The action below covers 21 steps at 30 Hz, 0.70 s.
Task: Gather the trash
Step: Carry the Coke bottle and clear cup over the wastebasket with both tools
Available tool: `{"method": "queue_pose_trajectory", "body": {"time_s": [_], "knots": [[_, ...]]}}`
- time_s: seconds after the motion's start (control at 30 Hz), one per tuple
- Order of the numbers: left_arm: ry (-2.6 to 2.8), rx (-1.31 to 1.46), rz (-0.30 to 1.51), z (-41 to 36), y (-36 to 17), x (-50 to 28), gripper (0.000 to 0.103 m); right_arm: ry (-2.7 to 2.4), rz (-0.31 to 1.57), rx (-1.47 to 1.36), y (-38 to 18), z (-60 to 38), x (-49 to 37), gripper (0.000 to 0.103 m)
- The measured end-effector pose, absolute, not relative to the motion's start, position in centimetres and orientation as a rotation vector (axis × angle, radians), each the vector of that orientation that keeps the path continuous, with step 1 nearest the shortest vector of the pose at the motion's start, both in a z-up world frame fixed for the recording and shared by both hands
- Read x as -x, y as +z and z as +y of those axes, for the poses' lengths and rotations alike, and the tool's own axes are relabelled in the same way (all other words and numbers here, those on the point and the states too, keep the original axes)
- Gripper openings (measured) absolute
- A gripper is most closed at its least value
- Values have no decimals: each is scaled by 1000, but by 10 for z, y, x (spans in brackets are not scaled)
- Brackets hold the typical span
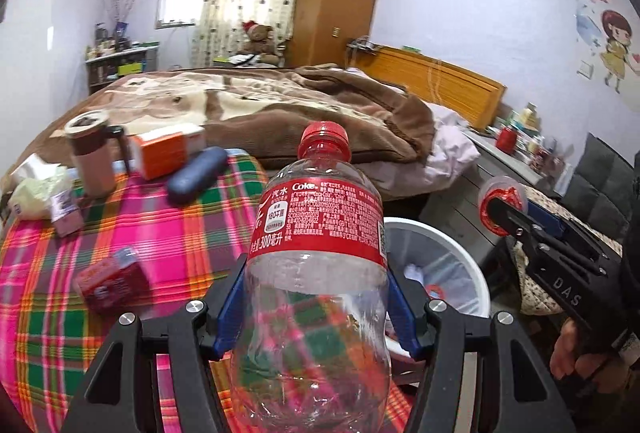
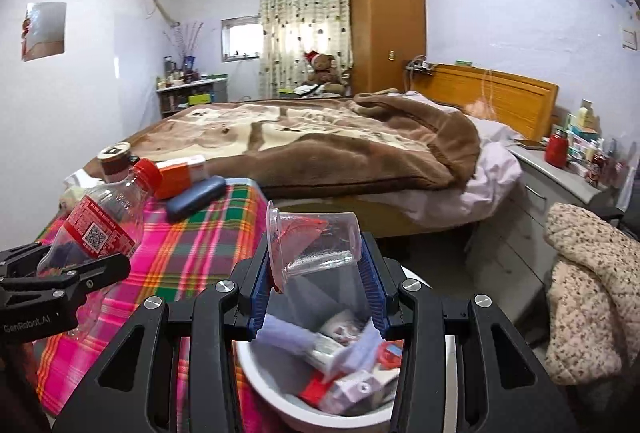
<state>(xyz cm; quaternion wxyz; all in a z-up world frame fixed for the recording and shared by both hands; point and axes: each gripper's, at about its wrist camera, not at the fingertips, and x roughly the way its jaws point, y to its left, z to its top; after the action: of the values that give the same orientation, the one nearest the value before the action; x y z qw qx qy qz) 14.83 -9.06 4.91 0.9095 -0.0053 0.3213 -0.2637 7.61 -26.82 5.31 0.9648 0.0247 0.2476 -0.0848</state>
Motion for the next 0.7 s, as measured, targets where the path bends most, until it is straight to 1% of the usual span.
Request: {"method": "queue_pose_trajectory", "body": {"time_s": [0.3,0.7], "knots": [[-625,-17,695,-146,37,-148,62,-208,557,-108,39,-305,-74,42],[-673,-76,796,-203,-1,-162,62,-217,677,-158,2,-336,-85,42]]}}
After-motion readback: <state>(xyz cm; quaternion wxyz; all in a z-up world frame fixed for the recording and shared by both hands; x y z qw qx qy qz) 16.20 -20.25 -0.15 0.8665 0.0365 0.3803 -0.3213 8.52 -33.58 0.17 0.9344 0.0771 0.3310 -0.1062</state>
